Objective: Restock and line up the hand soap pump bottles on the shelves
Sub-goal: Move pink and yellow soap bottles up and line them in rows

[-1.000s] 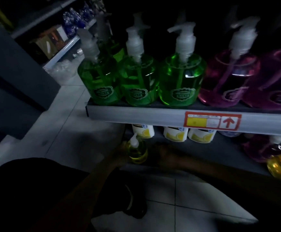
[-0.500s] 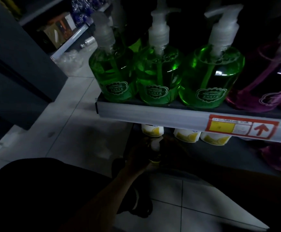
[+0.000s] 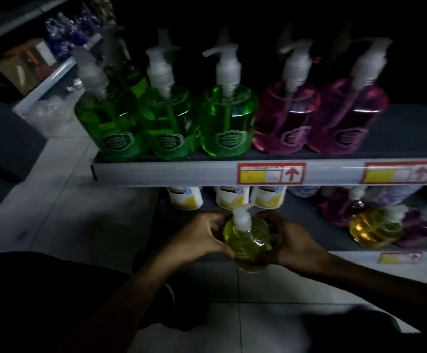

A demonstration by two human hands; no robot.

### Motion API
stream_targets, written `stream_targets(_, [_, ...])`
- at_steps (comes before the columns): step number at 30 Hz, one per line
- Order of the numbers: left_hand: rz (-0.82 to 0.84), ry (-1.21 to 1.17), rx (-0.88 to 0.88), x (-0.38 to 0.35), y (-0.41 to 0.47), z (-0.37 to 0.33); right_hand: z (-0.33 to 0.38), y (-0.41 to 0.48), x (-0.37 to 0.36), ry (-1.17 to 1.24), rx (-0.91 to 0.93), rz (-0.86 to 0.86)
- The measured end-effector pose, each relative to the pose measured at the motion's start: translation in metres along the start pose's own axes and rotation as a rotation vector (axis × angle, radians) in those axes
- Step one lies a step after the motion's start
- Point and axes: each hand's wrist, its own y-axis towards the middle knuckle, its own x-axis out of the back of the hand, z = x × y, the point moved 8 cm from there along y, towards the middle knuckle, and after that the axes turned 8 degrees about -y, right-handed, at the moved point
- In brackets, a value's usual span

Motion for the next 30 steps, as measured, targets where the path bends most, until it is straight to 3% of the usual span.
stream_targets(9, [0.153,-0.026,-0.211,-0.072,0.004,-0.121,0.015,-0.089,0.099,0.349,0.064,-0.231])
stream_targets(18, [0.096,-0.174,-0.455,-0.113,0.004,-0.222,0.042,-0.107,0.182,0.526,0.285,-0.594])
stream_targets(22, [0.083,-0.101,-0.592,-0.118,-0.006,-0.271,0.067,-0.131,0.22,0.252,0.453,-0.887])
stream_targets(26, [-0.024,0.182,-0.781,-0.126,-0.023,-0.331,0.1,-0.166,0.264,-0.057,0.677,-1.142])
stream_targets(30, [-0.041,0.455,-0.957,-0.157,-0.038,-0.399,0.131,-0.198,0.316,-0.199,0.858,-1.354])
